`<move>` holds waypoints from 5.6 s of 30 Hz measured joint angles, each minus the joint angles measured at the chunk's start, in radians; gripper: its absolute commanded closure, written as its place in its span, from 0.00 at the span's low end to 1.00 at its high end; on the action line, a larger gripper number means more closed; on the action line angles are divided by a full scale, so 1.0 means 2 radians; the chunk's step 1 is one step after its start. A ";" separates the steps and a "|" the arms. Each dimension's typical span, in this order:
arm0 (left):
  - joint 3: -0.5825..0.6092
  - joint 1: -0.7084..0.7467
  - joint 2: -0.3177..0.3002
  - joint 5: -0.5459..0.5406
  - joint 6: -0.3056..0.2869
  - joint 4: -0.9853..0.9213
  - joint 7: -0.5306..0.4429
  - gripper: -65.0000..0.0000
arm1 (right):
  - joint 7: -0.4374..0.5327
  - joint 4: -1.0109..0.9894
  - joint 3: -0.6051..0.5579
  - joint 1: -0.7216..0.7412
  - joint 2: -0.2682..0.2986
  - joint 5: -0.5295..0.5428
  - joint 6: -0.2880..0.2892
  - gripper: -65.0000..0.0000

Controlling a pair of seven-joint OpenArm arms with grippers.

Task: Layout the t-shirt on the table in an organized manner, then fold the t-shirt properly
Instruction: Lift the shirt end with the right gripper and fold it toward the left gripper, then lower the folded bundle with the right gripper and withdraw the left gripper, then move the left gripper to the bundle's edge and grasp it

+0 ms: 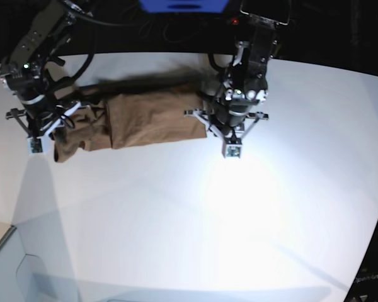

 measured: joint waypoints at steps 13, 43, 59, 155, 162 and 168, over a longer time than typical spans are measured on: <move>0.015 0.001 0.003 -0.001 0.002 -0.003 0.000 1.00 | -0.007 0.001 -0.106 -0.046 0.004 0.164 0.000 1.00; 0.010 0.031 -0.035 -0.006 0.001 0.086 0.109 1.00 | -0.001 -0.107 -0.253 -0.002 0.022 0.198 0.000 1.00; -0.016 0.043 -0.044 -0.016 -0.003 0.086 0.097 1.00 | 0.009 -0.146 -0.350 0.019 0.025 0.196 0.000 1.00; -0.357 0.157 -0.014 -0.321 -0.186 0.247 0.115 0.56 | 0.024 -0.027 -0.344 -0.055 0.099 0.200 -0.004 0.39; -0.373 0.170 -0.012 -0.473 -0.180 0.244 0.118 0.48 | 0.024 -0.027 -0.286 -0.055 0.100 0.200 -0.004 0.39; -0.308 0.171 -0.003 -0.473 -0.180 0.227 0.121 0.13 | 0.020 -0.027 -0.257 -0.056 0.100 0.200 -0.004 0.39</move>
